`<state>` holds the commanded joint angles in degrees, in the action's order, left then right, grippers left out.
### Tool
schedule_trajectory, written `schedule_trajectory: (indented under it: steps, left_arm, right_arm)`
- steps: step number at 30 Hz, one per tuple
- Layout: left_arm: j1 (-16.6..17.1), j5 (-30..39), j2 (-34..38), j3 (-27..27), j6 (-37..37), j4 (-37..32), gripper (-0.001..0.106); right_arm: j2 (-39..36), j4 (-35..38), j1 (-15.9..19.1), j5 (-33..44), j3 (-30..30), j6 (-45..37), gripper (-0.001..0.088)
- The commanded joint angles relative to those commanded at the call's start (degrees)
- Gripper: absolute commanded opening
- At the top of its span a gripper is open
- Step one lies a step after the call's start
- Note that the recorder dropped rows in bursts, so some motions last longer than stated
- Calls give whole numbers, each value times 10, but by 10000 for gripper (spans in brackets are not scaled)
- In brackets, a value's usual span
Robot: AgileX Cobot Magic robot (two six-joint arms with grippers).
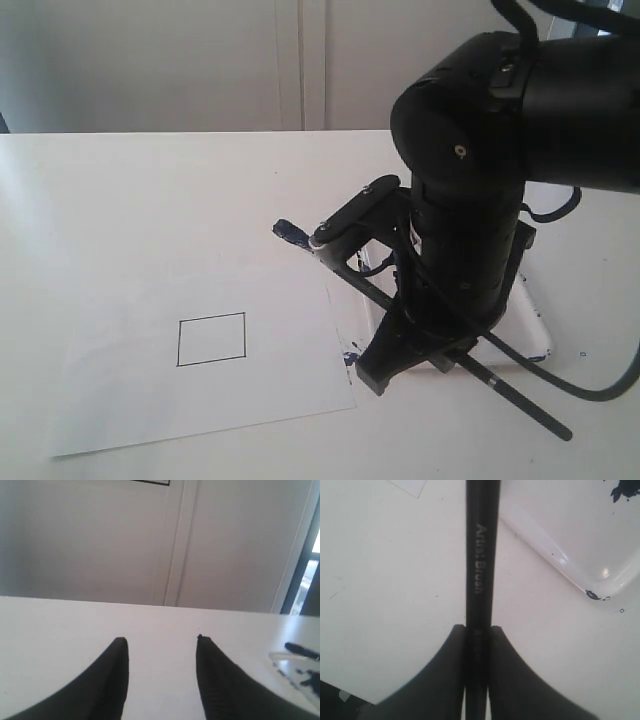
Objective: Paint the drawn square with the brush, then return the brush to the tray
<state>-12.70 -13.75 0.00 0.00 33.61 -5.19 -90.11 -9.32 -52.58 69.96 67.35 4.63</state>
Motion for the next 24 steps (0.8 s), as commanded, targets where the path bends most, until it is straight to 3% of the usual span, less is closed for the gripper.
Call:
schedule_trajectory:
  steps: [8,14,19,24]
  left_arm:
    - [0,36,0,0,53,-5,478]
    - [0,158,12,0,33,-36,478]
    - [-1,157,76,-12,24,-36,478]
    - [-21,160,182,-80,-14,-37,478]
  right_arm:
    - [0,0,0,0,0,0,0]
    - [0,0,0,0,0,-20,0]
    - [-12,0,0,0,13,-20,0]
    - [-33,9,0,0,42,-25,0]
